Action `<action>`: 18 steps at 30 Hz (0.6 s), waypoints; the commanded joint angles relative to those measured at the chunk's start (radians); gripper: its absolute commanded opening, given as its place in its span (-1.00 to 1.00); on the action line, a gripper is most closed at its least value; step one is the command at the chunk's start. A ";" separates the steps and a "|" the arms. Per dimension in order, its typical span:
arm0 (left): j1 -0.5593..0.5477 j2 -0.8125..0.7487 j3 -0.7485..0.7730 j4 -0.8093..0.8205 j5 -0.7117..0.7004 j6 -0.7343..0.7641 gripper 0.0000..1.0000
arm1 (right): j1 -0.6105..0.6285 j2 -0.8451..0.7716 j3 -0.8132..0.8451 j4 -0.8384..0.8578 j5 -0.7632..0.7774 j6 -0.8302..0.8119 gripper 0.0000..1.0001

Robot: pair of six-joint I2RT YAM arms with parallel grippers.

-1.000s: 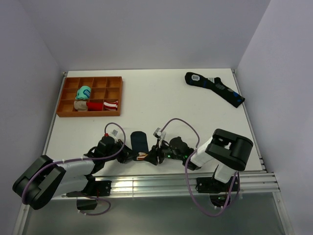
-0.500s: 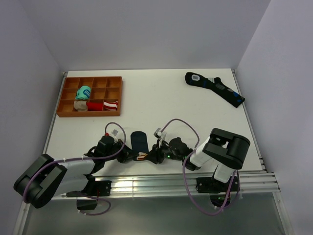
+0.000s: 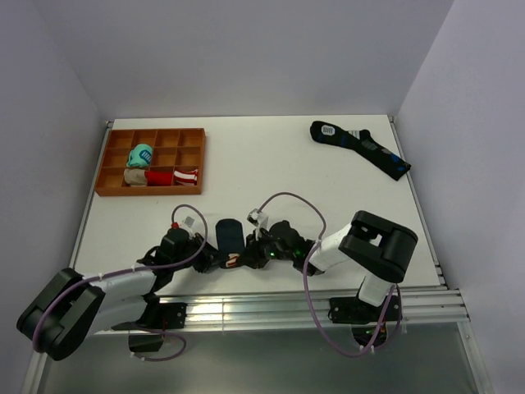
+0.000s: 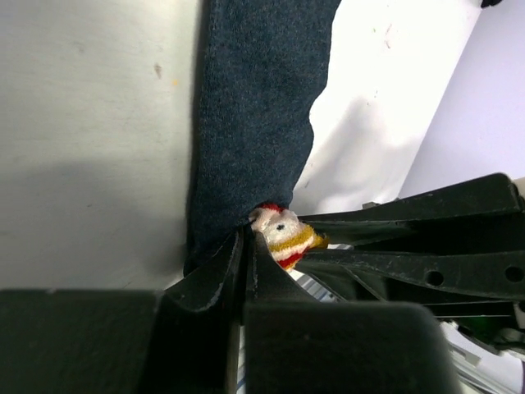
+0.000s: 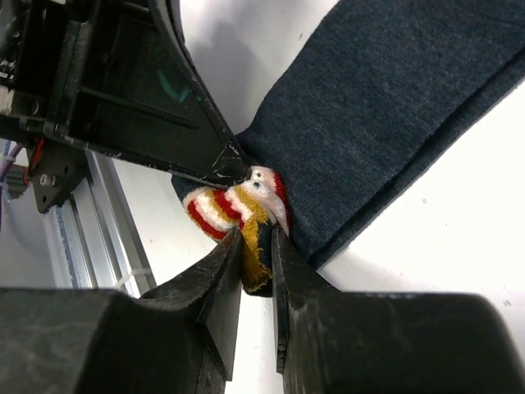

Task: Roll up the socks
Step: Roll the sock at the center of the board.

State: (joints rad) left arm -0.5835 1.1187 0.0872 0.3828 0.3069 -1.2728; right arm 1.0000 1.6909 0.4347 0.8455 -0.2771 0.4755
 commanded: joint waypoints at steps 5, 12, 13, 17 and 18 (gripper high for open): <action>-0.006 -0.112 -0.058 -0.288 -0.115 0.082 -0.67 | -0.014 -0.011 0.098 -0.236 -0.079 0.054 -0.88; -0.007 -0.240 -0.060 -0.337 -0.175 0.098 -0.28 | -0.055 0.009 0.200 -0.483 -0.154 0.075 -0.90; -0.007 -0.261 -0.060 -0.334 -0.186 0.102 -0.26 | -0.057 0.013 0.225 -0.512 -0.155 0.083 -0.91; -0.006 -0.299 -0.061 -0.318 -0.210 0.115 -0.17 | -0.086 0.035 0.271 -0.651 -0.198 0.100 -0.91; -0.006 -0.309 -0.063 -0.314 -0.215 0.119 -0.15 | -0.098 0.038 0.294 -0.674 -0.212 0.100 -0.91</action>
State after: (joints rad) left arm -0.5907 0.8246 0.0761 0.1478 0.1699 -1.2079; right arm 0.9302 1.7012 0.6857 0.3527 -0.4461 0.5617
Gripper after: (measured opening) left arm 0.415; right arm 0.217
